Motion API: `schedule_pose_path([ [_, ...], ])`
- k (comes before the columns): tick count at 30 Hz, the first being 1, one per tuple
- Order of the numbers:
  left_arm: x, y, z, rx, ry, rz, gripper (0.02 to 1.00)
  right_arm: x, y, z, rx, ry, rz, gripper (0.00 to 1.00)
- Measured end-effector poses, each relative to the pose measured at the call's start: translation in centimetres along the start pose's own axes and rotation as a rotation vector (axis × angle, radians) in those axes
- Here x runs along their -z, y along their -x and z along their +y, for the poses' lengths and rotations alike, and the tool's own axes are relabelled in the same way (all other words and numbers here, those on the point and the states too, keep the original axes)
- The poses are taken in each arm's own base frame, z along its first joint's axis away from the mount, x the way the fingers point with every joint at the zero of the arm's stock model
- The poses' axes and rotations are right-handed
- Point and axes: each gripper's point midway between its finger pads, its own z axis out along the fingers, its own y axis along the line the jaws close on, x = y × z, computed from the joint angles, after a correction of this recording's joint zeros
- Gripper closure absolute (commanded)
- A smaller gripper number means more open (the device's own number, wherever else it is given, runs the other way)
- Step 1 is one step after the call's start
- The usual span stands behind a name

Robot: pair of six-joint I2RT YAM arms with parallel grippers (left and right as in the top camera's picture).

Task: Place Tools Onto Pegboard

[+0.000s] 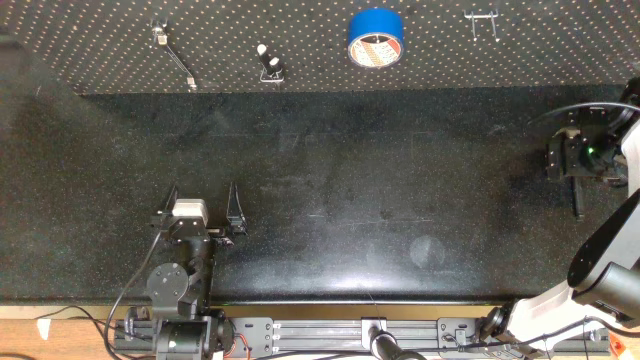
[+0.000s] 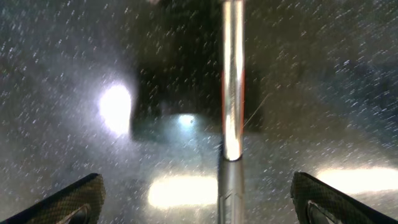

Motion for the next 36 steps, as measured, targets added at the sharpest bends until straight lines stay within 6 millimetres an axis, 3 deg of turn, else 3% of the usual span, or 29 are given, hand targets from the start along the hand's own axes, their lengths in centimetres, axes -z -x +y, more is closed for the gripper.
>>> schedule_pose_path([
  [7,0.0,0.0,0.0,0.000,0.000,0.000,0.023,1.0,-0.2,-1.0,0.025,-0.067,0.000,0.025],
  [15,0.0,0.0,0.0,0.000,0.000,0.000,0.023,2.4,-1.0,-1.1,0.084,-0.030,-0.024,0.025],
  [23,0.0,0.0,0.0,0.000,0.000,0.000,0.023,0.4,-3.2,-1.5,0.096,0.009,-0.001,0.025],
  [36,0.0,0.0,0.0,0.000,0.000,0.000,0.023,-0.7,-3.5,-1.1,0.172,0.014,-0.010,0.025],
])
